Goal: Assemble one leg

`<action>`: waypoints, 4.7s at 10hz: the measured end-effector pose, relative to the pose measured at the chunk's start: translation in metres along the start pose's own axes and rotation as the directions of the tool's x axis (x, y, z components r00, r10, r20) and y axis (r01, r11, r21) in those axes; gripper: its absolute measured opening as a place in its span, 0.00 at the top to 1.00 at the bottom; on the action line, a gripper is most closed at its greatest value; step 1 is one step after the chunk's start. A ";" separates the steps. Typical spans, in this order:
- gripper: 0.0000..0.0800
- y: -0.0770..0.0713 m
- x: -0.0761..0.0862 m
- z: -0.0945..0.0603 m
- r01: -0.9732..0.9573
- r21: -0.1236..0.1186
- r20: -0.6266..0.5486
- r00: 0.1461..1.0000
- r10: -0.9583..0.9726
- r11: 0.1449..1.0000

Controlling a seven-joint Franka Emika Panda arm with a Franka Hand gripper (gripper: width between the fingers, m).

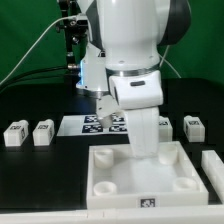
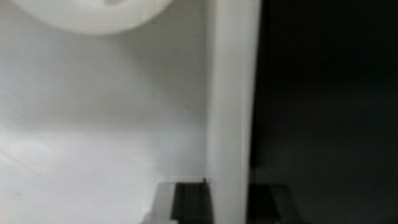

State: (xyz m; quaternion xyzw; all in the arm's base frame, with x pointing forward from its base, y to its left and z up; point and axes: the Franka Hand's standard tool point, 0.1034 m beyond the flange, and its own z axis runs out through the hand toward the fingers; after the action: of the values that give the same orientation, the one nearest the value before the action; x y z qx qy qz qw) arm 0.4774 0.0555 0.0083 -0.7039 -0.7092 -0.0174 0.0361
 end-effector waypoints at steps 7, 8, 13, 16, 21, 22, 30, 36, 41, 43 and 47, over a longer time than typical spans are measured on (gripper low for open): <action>0.92 0.019 0.025 0.000 -0.014 -0.009 -0.018 1.000 0.014 1.000; 0.92 0.019 0.025 0.001 -0.011 -0.019 -0.021 1.000 0.010 1.000; 0.67 0.019 0.024 0.001 -0.020 -0.033 -0.024 1.000 0.020 0.999; 0.28 0.019 0.023 0.001 -0.022 -0.032 -0.024 0.999 0.021 0.999; 0.19 0.019 0.022 0.001 -0.024 -0.032 -0.024 0.999 0.023 0.999; 0.19 0.019 0.022 0.001 -0.024 -0.032 -0.024 0.999 0.024 0.999; 0.19 0.008 0.073 -0.039 -0.607 -0.057 -0.058 0.795 0.604 0.793; 0.19 0.000 0.075 -0.040 -0.914 0.006 -0.084 0.403 0.911 0.405; 0.19 -0.026 0.119 -0.036 -0.998 0.058 -0.048 -0.028 0.998 -0.025; 0.19 -0.026 0.118 -0.036 -0.999 0.053 -0.022 -0.010 1.000 -0.009; 0.19 -0.043 0.124 -0.034 -0.999 0.026 0.339 -0.035 0.940 -0.046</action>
Offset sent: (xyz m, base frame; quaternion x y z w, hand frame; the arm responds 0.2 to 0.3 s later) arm 0.0237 0.0292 0.0048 -0.0192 0.0041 0.0030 0.9998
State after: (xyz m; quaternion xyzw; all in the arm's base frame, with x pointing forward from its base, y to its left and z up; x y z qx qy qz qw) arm 0.4350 0.1762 0.0525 -0.9812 0.0107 0.1854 0.0532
